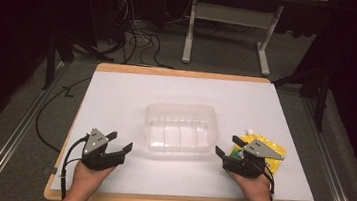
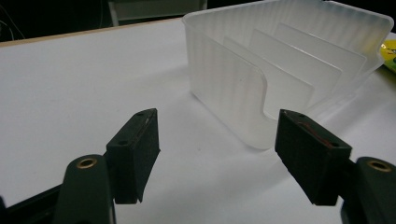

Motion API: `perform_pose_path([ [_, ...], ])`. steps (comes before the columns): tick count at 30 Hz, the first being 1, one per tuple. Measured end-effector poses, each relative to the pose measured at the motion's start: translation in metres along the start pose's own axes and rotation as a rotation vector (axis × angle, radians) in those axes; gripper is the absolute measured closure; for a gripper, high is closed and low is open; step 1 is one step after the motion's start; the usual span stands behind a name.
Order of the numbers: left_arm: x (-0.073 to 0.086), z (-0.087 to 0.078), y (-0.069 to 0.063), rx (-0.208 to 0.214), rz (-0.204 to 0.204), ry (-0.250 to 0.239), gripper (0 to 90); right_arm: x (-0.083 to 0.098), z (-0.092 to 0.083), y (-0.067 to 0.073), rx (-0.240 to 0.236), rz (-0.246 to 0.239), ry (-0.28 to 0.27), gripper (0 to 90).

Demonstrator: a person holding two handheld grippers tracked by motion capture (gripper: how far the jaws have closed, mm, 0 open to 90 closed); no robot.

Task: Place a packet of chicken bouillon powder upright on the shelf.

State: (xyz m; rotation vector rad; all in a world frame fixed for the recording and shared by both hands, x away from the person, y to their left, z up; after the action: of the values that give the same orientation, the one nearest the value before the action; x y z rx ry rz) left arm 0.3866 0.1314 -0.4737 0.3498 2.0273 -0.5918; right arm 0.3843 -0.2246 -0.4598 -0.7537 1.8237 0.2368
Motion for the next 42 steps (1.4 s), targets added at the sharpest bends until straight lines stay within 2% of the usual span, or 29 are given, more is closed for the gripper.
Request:
perform_pose_path([
  [5, 0.0, 0.004, 0.0, -0.002, -0.007, 0.0, 30.6, 0.002, -0.003, -0.006, 0.008, 0.011, 0.0, 25.9],
  [9, -0.001, 0.007, -0.003, 0.017, 0.013, -0.011, 28.4, 0.007, -0.008, -0.012, 0.006, 0.032, 0.022, 28.4],
  [16, 0.002, 0.008, -0.002, 0.008, -0.002, 0.0, 27.1, 0.011, -0.015, -0.024, 0.038, 0.038, 0.032, 36.0],
  [20, 0.001, 0.008, 0.001, -0.016, -0.009, -0.01, 25.4, 0.013, -0.017, -0.03, 0.048, 0.05, 0.038, 36.4],
  [24, 0.001, 0.008, 0.0, -0.02, -0.007, -0.006, 25.4, 0.017, -0.018, -0.034, 0.052, 0.055, 0.044, 36.1],
  [33, 0.001, 0.006, 0.001, -0.023, -0.023, -0.004, 24.7, 0.02, -0.02, -0.038, 0.037, 0.072, 0.051, 41.6],
  [36, 0.0, 0.004, -0.001, -0.016, -0.051, 0.001, 21.9, 0.021, -0.021, -0.04, 0.041, 0.067, 0.053, 44.1],
  [38, 0.0, 0.004, -0.003, -0.016, -0.037, -0.003, 21.6, 0.022, -0.022, -0.043, 0.046, 0.078, 0.055, 44.5],
  [42, 0.001, 0.008, -0.003, -0.015, -0.042, 0.006, 21.5, 0.028, -0.024, -0.055, 0.072, 0.097, 0.043, 45.3],
])
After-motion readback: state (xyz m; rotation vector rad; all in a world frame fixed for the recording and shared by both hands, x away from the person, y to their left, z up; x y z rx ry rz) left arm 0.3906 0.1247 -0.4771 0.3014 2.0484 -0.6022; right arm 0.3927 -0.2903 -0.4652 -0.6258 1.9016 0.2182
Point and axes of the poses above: each handheld gripper's, and its own axes: z roughly forward along the jaws, x roughly out of its underside, y roughly to its left, the point moved 8 cm from there along z, roughly forward along the jaws, and after that the axes turned 13 degrees about -z, right-handed, at the moved point
